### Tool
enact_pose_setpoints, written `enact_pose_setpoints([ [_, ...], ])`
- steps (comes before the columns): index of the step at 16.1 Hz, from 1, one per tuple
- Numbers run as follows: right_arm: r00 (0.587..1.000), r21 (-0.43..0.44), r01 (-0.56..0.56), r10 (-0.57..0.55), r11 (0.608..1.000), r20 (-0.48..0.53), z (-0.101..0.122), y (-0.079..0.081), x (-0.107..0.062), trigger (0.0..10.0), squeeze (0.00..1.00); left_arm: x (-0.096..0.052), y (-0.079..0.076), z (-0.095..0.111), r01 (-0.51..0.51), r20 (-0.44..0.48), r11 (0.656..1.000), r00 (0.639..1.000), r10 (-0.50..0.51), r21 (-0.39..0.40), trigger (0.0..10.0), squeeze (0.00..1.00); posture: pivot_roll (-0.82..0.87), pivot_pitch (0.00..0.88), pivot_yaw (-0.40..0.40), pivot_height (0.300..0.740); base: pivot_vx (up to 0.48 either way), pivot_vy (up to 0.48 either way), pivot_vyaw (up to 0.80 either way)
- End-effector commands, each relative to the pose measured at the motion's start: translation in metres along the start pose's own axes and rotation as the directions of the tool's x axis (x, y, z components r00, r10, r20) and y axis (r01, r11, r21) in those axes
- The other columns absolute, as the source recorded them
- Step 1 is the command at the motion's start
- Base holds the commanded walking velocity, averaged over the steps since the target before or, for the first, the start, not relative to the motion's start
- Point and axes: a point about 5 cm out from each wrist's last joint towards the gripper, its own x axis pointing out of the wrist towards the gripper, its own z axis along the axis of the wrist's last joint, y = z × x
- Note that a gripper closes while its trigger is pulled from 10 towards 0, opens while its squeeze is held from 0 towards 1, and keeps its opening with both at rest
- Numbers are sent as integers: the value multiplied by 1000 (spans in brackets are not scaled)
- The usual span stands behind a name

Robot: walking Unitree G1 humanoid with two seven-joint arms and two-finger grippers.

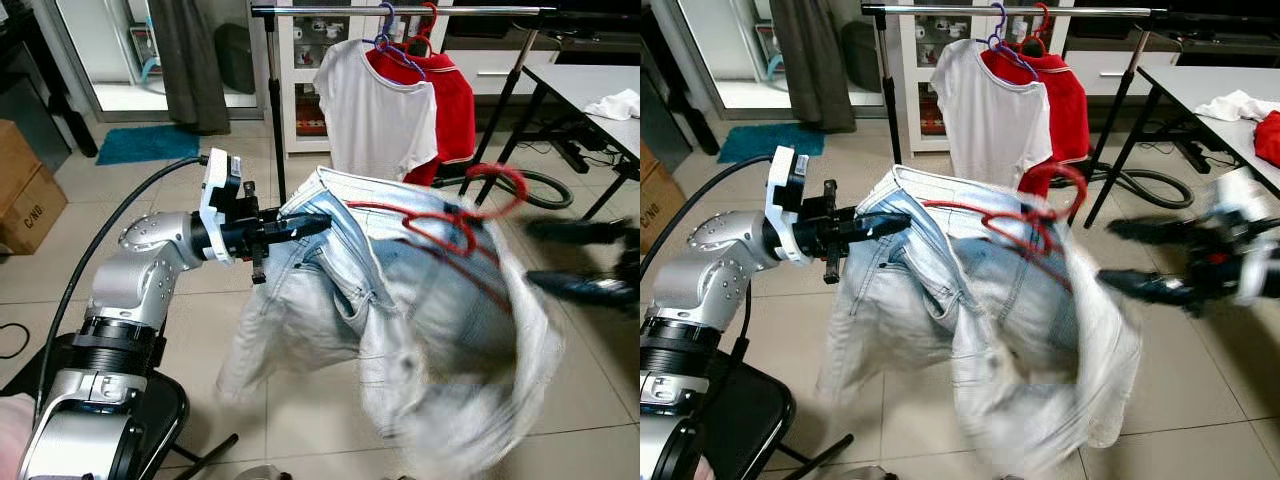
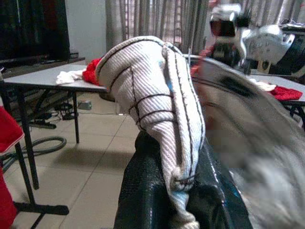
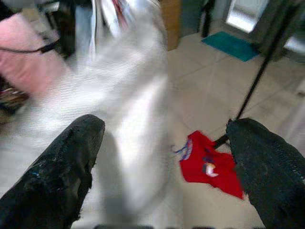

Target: Hang hanger

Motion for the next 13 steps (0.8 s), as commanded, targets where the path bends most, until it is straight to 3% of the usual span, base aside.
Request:
enact_pose_setpoints([
  [1,1000,-20,6,-6,1000,27,10,1,-9,10000,1000,0,1,5,-10,25,1000,1000,10,23,0,0,-137,0,37,740,0,0,0],
  [3,999,-15,11,-10,1000,36,11,1,-13,10000,1000,0,1,5,-10,26,1000,1000,9,21,0,0,-137,0,37,740,0,0,0],
  [4,1000,-7,-4,4,1000,-6,4,4,-11,10000,1000,1,0,5,-8,34,1000,999,7,21,0,0,-138,0,36,740,0,0,0],
  [6,997,-66,56,-60,996,-54,-9,0,9,10000,1000,3,-2,7,10,40,1000,999,-11,23,0,0,-138,0,36,740,0,0,0],
  [7,995,-73,73,-78,995,-55,-9,-1,11,10000,1000,3,-2,7,12,40,1000,999,-13,23,0,0,-135,0,36,740,0,0,0],
  [8,995,-75,88,-92,993,-46,-9,-4,14,10000,820,4,-2,8,17,40,1000,999,-18,23,0,0,-135,0,36,740,0,0,0],
  [9,995,-79,80,-84,994,-47,-8,-4,17,10000,0,4,-3,8,24,42,999,999,-25,24,0,0,-134,0,36,740,0,0,0],
  [11,997,-102,53,-58,993,-46,-7,-3,23,10000,0,6,-5,10,43,42,999,998,-44,27,0,0,-131,0,34,740,0,0,0],
  [13,1000,-108,-5,4,994,-11,5,1,19,10000,0,6,-4,9,47,25,998,999,-48,32,0,0,-128,0,26,740,0,0,0],
])
